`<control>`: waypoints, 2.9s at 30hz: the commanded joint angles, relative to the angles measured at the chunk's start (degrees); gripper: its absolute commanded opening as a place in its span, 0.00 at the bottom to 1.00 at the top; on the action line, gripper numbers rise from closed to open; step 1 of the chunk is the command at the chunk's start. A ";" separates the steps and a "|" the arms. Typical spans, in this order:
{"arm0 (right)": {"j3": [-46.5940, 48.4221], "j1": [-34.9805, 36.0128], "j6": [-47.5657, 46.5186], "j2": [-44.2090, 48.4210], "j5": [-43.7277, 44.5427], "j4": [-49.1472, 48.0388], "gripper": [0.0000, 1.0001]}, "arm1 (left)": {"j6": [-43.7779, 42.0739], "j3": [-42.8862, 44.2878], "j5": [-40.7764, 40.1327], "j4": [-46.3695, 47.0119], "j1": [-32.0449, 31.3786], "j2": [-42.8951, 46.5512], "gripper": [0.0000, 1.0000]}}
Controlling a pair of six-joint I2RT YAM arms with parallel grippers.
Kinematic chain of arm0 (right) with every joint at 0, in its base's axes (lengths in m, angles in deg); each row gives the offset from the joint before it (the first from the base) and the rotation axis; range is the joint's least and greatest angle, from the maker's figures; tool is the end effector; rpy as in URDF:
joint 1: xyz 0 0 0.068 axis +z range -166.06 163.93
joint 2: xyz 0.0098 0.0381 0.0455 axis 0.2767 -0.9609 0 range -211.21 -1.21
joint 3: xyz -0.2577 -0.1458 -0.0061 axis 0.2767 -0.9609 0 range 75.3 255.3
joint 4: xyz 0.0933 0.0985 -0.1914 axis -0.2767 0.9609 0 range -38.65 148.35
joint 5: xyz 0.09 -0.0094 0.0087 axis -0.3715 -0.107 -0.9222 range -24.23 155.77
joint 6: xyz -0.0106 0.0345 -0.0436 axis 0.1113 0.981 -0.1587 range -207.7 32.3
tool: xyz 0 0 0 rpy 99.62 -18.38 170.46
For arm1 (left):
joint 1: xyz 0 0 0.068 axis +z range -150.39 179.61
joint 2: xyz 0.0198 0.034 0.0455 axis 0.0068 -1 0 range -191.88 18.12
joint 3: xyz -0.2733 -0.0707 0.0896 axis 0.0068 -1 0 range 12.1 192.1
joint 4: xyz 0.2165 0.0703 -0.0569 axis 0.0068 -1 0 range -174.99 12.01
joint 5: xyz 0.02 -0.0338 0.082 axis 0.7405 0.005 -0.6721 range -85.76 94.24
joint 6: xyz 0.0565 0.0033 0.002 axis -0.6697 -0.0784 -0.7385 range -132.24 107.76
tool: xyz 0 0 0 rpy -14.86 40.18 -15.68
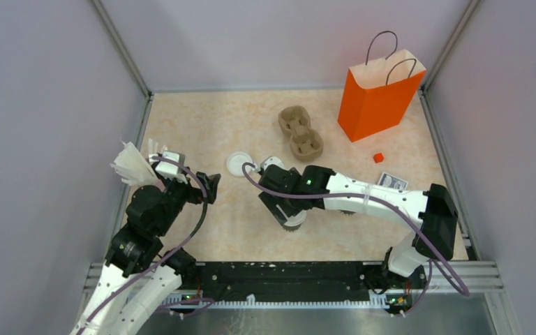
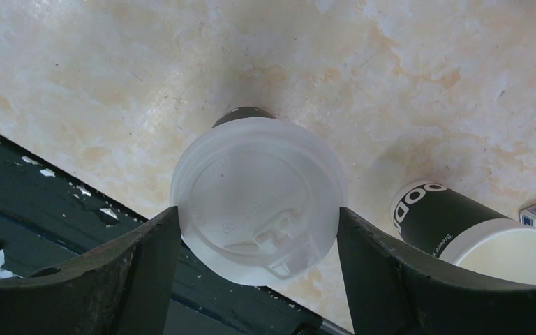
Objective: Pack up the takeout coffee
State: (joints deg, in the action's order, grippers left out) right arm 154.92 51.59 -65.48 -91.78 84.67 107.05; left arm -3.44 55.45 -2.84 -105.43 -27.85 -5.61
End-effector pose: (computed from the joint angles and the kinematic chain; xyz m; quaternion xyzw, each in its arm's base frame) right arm 0.1223 0.2638 0.3170 -0.3424 0.9039 0.0272 0.2548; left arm 0.0483 -0.0197 0.3431 0.0819 0.7489 -0.1600 0.6379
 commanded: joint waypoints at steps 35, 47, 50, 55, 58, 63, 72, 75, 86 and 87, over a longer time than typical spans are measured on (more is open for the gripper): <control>-5.06 -0.63 0.00 3.93 0.00 -4.27 0.81 | -0.79 -0.39 -0.81 1.86 0.06 0.70 0.99; -5.01 -0.69 -0.82 9.10 -2.40 -6.41 0.88 | -0.14 0.09 -4.43 1.03 0.08 0.56 0.99; -5.50 -0.94 -0.60 11.39 -2.29 -6.23 0.88 | 0.82 0.02 -5.80 0.75 0.05 0.83 0.99; -10.20 -6.46 -1.55 18.59 -7.24 -11.53 0.81 | 0.89 0.01 5.33 2.60 0.11 -0.47 0.99; -15.82 -12.92 -1.27 24.51 -15.06 -16.68 0.74 | 3.70 2.32 15.94 2.09 0.10 -4.33 0.95; -27.04 -22.83 1.78 34.16 -30.09 -26.31 0.69 | 12.25 2.80 35.29 6.43 0.11 -11.68 0.86; -35.58 -28.56 3.55 36.65 -38.61 -33.12 0.64 | 21.34 -8.79 44.94 21.42 -0.66 -21.60 0.72; -37.31 -30.01 3.19 35.51 -40.91 -33.87 0.63 | 24.19 -12.47 45.65 26.74 -1.51 -23.52 0.69; -41.41 -33.16 5.81 33.17 -45.73 -42.44 0.61 | 26.13 -16.04 45.78 35.94 -3.53 -32.17 0.64; -41.25 -33.37 5.76 32.56 -45.94 -42.86 0.61 | 26.32 -16.30 45.88 36.74 -3.82 -33.26 0.63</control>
State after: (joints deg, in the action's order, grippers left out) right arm 113.52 19.22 -60.96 -57.77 40.82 70.20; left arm 21.80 39.89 41.21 -75.88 -30.93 -36.03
